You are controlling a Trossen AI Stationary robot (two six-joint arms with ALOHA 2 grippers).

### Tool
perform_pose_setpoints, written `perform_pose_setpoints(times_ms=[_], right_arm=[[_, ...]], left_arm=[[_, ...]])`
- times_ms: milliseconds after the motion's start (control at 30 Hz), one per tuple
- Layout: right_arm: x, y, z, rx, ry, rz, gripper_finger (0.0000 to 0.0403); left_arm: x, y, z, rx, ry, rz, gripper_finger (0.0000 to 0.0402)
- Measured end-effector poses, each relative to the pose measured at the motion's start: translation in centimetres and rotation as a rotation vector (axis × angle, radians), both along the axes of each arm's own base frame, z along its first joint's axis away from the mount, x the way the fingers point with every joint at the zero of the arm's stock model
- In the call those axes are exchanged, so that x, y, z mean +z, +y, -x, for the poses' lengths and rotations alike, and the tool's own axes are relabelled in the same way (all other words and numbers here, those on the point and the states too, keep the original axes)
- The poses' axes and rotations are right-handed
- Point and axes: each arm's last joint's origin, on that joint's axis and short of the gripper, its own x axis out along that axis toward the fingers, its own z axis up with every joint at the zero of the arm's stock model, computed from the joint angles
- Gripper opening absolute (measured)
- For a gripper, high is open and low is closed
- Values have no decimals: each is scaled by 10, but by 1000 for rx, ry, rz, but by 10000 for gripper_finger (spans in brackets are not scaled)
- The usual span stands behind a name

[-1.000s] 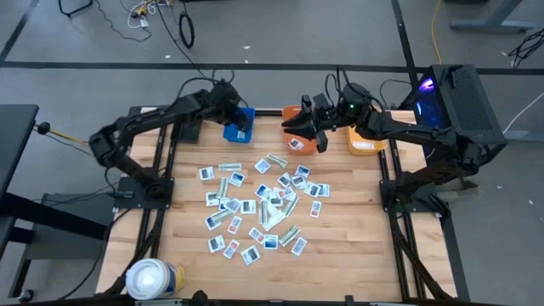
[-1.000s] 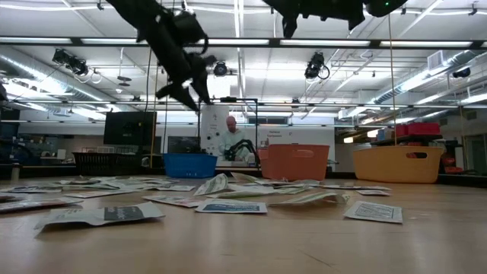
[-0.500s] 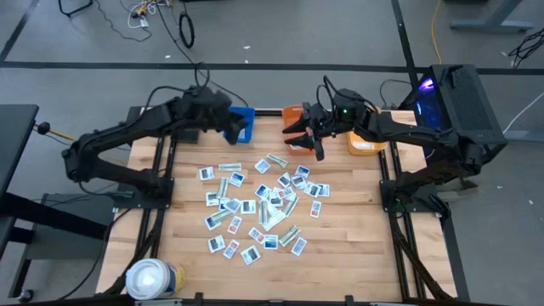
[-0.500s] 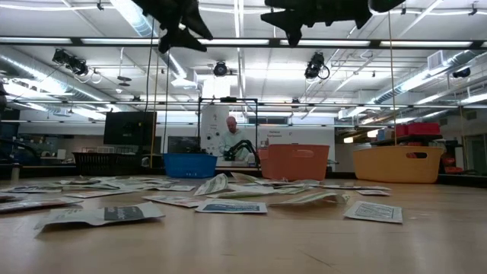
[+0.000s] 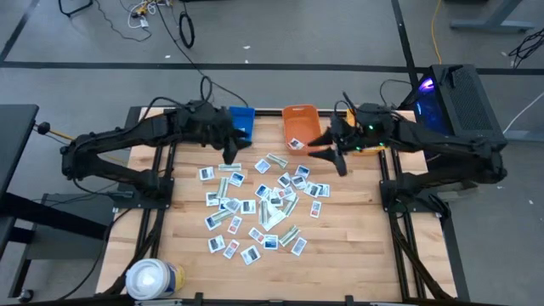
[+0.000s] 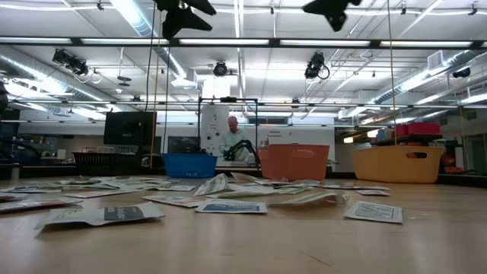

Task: Pick & Place First Aid Supplies
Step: Put the ointment pack into the blue bin

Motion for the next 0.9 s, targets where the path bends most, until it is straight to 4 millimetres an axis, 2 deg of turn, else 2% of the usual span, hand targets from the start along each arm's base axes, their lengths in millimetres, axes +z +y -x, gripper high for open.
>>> perform_pose_setpoints(times_ms=[167, 367, 567, 900], right_arm=[[-10, 17, 23, -16, 197, -25, 157], [-22, 33, 34, 29, 365, -58, 157], [-34, 41, 31, 29, 447, -13, 157], [-92, 45, 17, 67, 493, -14, 161]], left_arm=[[5, -14, 4, -88, -21, 26, 177], [16, -24, 17, -106, -77, 52, 177], [25, -29, 27, -102, -128, 36, 177], [35, -34, 26, -129, -218, 8, 177]])
